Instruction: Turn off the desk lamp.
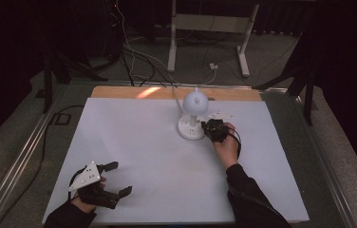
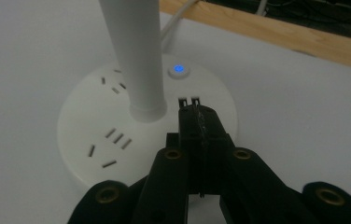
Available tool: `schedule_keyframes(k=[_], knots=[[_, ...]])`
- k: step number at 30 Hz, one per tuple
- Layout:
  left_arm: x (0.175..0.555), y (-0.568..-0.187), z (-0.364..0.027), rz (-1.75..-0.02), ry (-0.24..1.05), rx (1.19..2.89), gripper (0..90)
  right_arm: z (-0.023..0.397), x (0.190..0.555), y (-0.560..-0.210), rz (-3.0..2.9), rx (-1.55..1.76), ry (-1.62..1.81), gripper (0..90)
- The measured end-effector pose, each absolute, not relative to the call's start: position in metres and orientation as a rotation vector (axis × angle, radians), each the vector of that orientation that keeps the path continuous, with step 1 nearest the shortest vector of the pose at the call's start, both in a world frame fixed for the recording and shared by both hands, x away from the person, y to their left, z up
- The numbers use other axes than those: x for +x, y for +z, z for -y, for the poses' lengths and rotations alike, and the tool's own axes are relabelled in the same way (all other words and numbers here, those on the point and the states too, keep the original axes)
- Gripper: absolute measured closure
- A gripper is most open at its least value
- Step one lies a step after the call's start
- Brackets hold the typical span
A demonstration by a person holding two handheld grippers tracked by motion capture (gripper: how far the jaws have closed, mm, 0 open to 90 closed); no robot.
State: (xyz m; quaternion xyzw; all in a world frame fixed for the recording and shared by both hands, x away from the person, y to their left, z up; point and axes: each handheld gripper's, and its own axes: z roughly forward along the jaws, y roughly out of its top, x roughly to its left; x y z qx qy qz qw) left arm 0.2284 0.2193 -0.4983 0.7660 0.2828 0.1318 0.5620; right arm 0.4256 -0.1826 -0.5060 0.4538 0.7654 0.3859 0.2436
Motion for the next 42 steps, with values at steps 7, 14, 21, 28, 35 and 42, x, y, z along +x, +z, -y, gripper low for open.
schedule_keyframes(k=[7,14,21,28,35,42], knots=[[0.228,-0.498,-0.220,-0.665,0.313,1.805,0.5,0.185,0.421,-0.488,-2.074,1.203,1.098,89.6],[0.228,-0.498,-0.220,-0.666,0.313,1.805,0.5,0.192,0.417,-0.482,-2.090,1.189,1.121,78.1],[0.228,-0.498,-0.219,-0.666,0.315,1.806,0.5,0.200,0.416,-0.479,-2.189,1.218,1.152,33.1],[0.229,-0.498,-0.220,-0.668,0.313,1.803,0.5,0.214,0.408,-0.473,-2.217,1.204,1.213,0.4],[0.228,-0.498,-0.220,-0.669,0.315,1.801,0.5,0.226,0.393,-0.464,-2.239,1.136,1.313,0.0],[0.229,-0.498,-0.220,-0.673,0.315,1.798,0.5,0.236,0.373,-0.463,-2.240,1.102,1.373,0.0]])
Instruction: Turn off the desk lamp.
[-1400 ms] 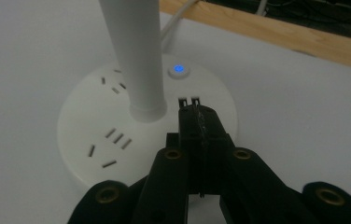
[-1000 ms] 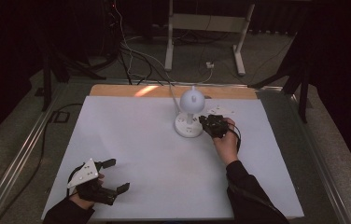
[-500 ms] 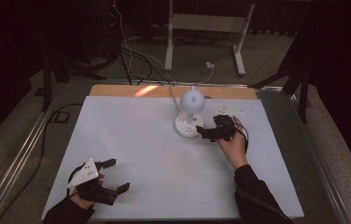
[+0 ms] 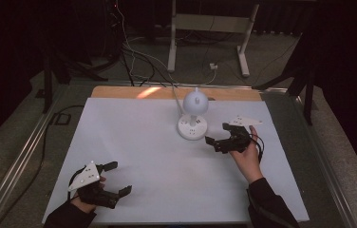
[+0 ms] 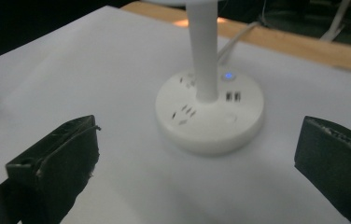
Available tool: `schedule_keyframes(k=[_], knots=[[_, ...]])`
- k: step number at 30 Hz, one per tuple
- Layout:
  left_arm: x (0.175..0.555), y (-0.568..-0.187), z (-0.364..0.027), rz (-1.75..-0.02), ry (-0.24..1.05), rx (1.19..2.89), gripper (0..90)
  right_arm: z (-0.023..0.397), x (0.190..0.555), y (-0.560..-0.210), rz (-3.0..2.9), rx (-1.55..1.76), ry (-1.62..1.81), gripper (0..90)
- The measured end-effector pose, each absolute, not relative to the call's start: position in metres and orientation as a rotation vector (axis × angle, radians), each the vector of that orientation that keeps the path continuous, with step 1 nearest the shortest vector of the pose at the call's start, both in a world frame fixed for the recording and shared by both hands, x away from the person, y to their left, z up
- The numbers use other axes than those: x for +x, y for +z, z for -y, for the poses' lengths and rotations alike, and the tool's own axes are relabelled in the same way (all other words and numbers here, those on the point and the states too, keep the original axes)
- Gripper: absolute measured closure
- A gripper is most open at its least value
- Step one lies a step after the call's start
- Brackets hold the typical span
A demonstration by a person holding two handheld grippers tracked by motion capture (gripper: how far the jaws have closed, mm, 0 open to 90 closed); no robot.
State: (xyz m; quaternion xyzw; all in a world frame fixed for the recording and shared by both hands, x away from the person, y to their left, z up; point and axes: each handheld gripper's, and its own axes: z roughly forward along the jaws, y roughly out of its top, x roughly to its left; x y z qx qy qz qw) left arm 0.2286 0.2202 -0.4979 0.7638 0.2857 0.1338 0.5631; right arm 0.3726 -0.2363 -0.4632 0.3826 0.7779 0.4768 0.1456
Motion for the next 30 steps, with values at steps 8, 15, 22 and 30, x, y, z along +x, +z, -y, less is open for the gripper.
schedule_keyframes(k=[8,15,22,30], knots=[[0.229,-0.498,-0.220,-0.669,0.313,1.800,0.5,0.248,0.344,-0.472,-2.293,1.091,1.344,0.0],[0.228,-0.497,-0.219,-0.665,0.314,1.804,0.5,0.259,0.324,-0.482,-2.317,1.115,1.317,0.0],[0.228,-0.498,-0.219,-0.668,0.313,1.802,0.5,0.272,0.298,-0.488,-2.328,1.102,1.319,0.0],[0.229,-0.497,-0.219,-0.666,0.315,1.803,0.5,0.291,0.271,-0.496,-2.338,1.126,1.305,0.0]])
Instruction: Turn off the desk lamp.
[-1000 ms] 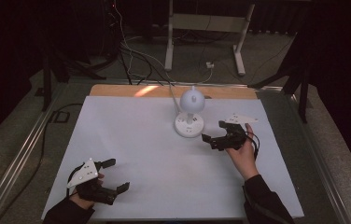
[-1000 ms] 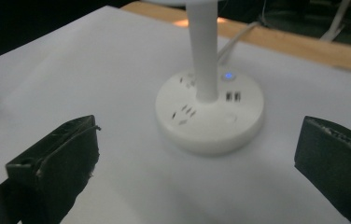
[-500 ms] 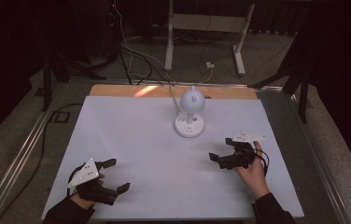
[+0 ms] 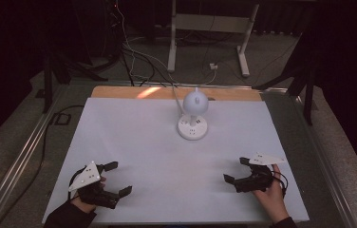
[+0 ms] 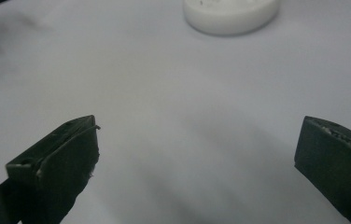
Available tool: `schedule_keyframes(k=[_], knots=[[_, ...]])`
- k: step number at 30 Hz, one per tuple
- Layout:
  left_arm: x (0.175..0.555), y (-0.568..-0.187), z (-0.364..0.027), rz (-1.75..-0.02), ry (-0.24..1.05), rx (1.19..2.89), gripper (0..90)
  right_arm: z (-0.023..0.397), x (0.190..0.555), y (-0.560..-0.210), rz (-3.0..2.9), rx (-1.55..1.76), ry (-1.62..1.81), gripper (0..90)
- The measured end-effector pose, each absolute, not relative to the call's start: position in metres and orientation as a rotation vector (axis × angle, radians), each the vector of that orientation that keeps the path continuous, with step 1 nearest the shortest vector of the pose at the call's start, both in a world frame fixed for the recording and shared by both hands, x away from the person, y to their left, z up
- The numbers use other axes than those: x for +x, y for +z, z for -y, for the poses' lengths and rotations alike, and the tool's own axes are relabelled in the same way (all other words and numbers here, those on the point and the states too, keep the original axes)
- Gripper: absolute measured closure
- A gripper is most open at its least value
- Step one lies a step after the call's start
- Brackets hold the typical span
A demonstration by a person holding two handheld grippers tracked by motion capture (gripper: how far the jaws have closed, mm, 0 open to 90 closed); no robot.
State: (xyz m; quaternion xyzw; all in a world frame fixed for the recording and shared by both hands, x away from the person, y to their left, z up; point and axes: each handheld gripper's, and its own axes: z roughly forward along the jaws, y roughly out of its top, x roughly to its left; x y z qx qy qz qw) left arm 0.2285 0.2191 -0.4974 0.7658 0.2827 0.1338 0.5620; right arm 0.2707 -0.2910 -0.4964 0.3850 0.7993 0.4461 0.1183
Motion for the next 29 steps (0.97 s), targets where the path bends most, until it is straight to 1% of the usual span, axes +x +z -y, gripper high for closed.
schedule_keyframes(k=[15,21,29], knots=[[0.228,-0.498,-0.219,-0.662,0.316,1.811,0.5,0.317,0.239,-0.508,-2.341,1.151,1.221,0.0],[0.228,-0.498,-0.218,-0.661,0.317,1.815,0.5,0.325,0.236,-0.511,-2.327,1.160,1.198,0.0],[0.228,-0.498,-0.217,-0.655,0.317,1.818,0.5,0.322,0.238,-0.513,-2.347,1.147,1.191,0.0]])
